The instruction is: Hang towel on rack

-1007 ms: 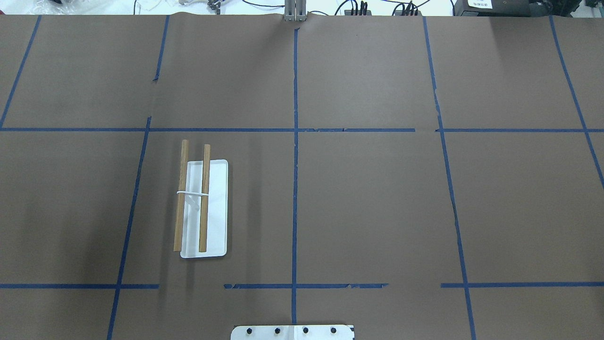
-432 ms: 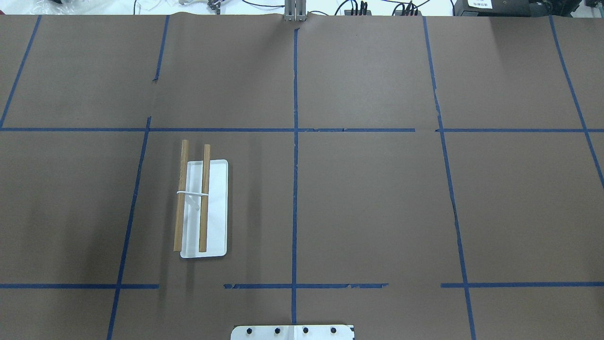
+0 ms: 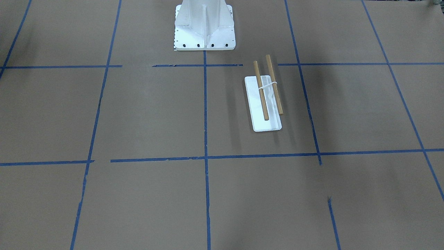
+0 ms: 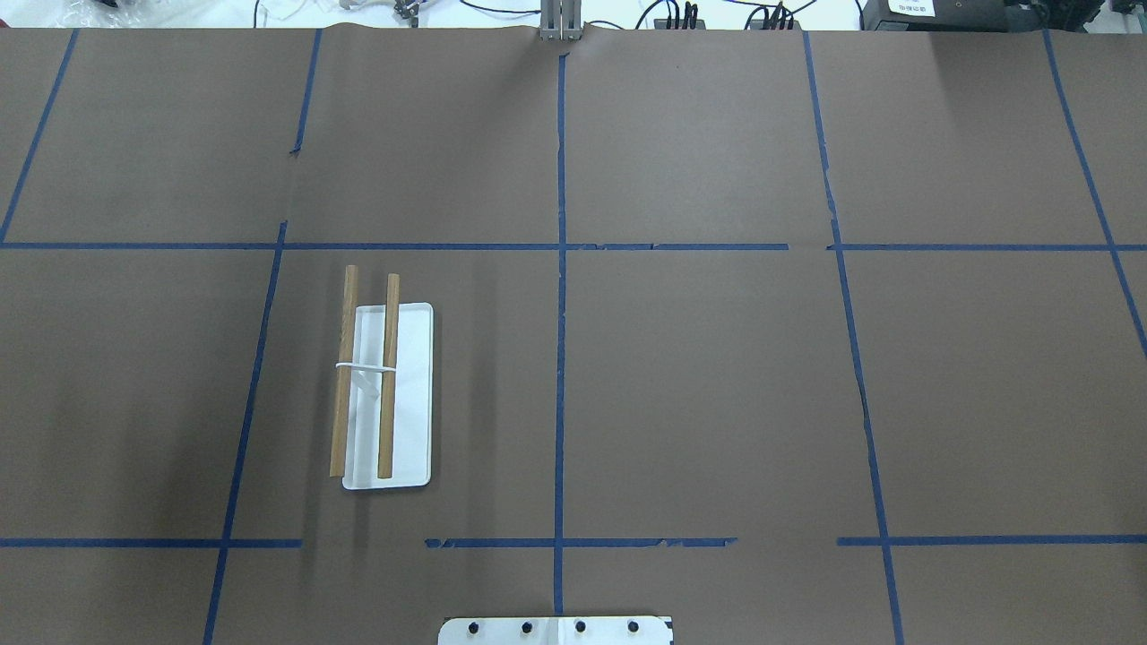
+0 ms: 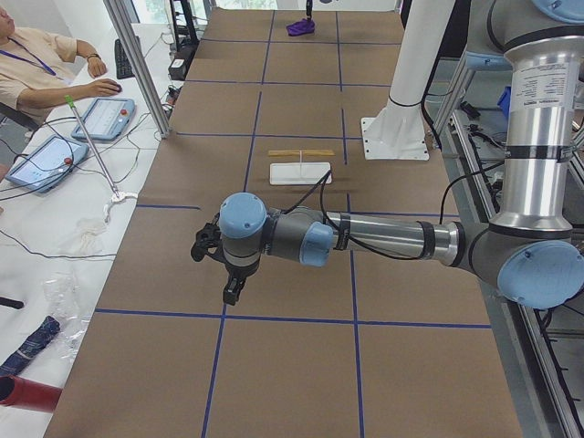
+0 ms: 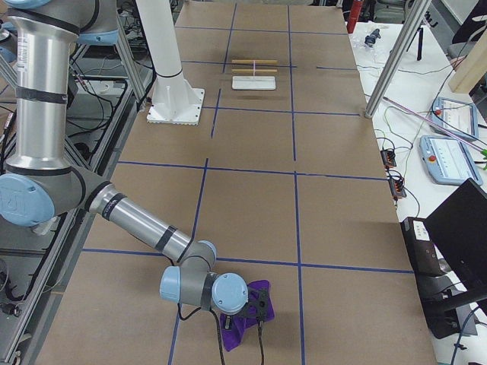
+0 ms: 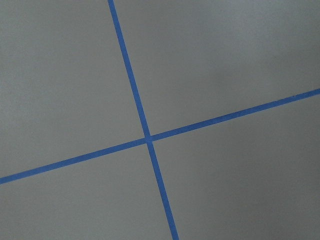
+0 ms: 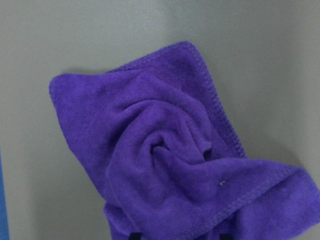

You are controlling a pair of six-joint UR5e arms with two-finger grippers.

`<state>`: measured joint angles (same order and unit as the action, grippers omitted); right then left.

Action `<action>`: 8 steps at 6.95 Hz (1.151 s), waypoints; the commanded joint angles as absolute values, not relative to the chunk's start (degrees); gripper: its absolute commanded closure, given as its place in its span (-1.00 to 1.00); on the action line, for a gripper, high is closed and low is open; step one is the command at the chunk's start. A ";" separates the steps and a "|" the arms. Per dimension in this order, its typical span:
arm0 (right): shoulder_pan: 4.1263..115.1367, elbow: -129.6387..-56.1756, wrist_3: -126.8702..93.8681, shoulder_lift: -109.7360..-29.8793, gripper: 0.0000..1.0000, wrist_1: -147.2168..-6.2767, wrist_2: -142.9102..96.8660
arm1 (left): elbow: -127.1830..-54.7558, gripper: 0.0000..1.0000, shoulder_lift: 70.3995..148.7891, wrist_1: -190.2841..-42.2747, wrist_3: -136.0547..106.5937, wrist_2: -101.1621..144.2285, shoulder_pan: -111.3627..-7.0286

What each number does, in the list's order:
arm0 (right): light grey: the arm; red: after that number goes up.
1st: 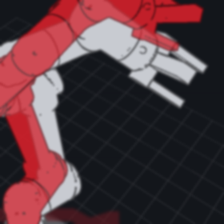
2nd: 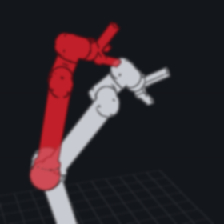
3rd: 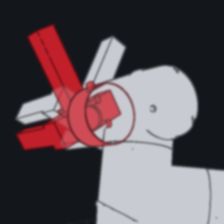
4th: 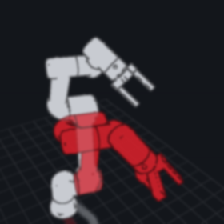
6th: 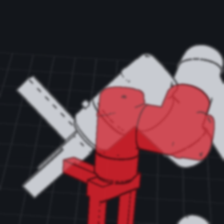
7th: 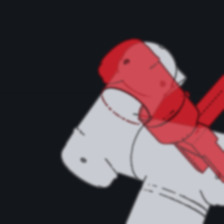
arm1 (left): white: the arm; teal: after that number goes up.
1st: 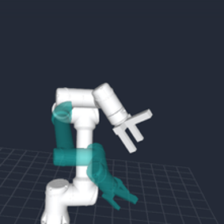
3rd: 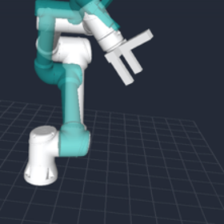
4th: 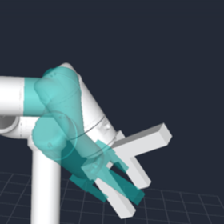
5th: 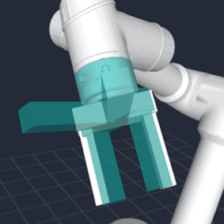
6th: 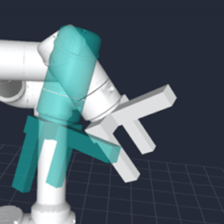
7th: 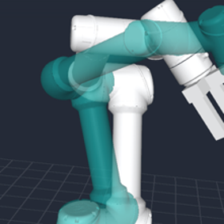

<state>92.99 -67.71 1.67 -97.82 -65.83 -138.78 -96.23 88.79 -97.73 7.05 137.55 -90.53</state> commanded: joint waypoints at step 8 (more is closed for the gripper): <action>94.82 -71.60 1.05 -98.44 1.00 -65.74 -145.24 | -96.33 -1.00 88.86 -97.73 6.94 137.55 -90.53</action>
<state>93.39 -68.89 1.09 -98.24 -65.64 -141.15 -96.20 88.79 -97.73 6.94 137.55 -90.53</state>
